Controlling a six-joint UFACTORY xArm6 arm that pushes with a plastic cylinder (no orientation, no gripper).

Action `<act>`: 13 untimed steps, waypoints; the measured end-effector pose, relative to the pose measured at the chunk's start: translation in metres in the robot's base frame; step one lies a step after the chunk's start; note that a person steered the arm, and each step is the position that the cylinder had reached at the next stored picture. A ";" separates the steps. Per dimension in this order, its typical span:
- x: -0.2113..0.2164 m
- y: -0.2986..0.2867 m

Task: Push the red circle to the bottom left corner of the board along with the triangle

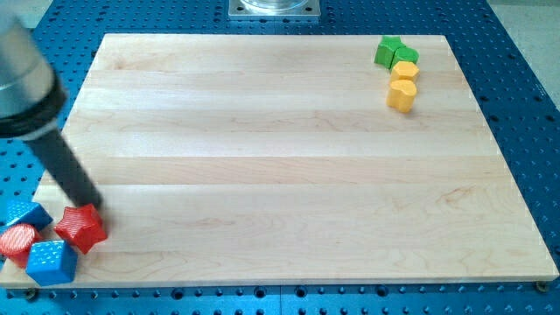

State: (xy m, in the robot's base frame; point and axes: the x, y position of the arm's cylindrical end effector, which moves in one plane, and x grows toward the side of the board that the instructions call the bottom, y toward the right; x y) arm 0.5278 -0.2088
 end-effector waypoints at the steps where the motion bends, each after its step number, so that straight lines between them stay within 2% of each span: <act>1: -0.039 0.041; 2: -0.093 -0.001; 3: -0.093 -0.058; 4: -0.093 -0.058; 6: -0.130 -0.041; 7: -0.136 -0.095; 8: -0.118 -0.095; 10: -0.031 -0.091; 11: -0.016 -0.087; 13: -0.014 -0.024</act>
State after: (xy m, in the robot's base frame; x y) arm 0.5137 -0.2332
